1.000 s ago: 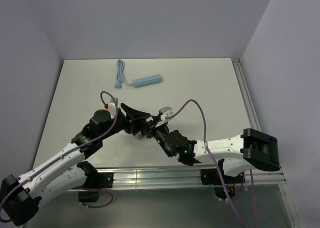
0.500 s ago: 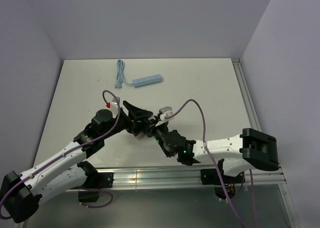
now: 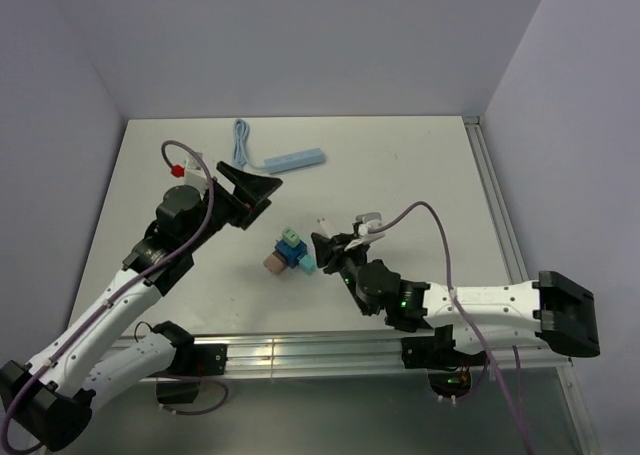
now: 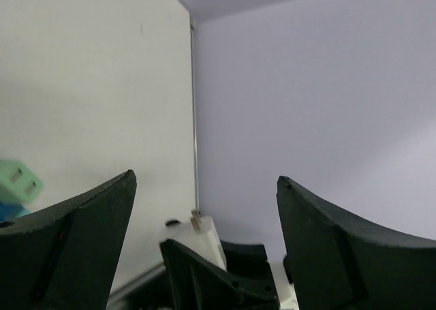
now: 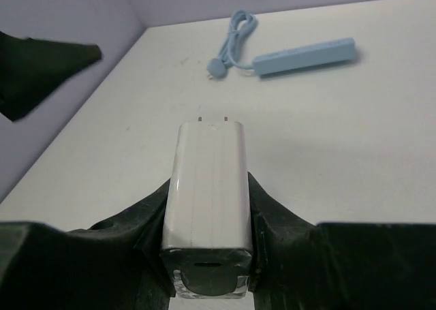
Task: Insert the plug
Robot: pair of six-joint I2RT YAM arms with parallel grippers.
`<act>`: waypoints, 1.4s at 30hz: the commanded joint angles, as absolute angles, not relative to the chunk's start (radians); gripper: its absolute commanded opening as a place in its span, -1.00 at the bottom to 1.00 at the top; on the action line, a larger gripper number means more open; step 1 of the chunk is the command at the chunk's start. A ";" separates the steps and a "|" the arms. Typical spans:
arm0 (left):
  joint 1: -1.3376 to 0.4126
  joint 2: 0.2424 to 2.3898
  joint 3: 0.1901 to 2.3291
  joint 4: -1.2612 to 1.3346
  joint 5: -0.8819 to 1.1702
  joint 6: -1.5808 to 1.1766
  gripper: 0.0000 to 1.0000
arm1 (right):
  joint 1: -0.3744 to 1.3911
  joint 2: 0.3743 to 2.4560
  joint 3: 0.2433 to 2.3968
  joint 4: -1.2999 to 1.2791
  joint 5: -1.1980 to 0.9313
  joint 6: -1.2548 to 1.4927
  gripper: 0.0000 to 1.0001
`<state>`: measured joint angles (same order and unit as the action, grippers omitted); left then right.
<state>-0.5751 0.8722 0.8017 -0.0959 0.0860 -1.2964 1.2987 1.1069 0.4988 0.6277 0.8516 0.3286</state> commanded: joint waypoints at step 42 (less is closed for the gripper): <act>-0.219 2.201 1.703 -0.229 -0.103 -0.904 0.54 | 1.135 0.580 0.607 -0.321 0.684 0.658 -1.00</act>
<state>-0.2256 2.1929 1.6707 -0.2707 -0.1024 -0.9031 1.1400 0.5724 0.5678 -0.3382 0.6682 0.6472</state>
